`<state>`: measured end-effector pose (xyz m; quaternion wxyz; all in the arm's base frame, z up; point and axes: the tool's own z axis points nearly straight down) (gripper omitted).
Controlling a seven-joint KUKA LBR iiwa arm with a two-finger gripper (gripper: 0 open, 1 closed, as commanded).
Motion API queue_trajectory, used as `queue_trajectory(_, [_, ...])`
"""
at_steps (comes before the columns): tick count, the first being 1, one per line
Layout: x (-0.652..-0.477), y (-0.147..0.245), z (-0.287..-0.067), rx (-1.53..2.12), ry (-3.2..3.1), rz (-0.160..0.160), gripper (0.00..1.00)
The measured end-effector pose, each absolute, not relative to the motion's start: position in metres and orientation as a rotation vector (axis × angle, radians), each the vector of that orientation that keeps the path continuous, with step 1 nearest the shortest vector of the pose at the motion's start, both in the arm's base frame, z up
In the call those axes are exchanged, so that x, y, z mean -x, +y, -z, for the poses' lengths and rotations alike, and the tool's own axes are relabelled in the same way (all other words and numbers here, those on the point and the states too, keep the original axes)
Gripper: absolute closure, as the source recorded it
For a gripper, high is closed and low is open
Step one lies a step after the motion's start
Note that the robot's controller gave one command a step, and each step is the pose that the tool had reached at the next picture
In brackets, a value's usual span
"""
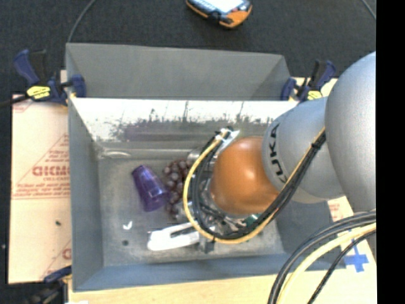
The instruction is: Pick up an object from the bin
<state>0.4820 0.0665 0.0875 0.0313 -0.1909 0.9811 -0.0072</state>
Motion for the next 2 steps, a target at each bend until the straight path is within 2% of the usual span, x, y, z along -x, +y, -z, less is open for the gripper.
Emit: queue_trajectory(2, [-0.4840,0.0702,-0.0876,0.579,3.022,0.022,1.00])
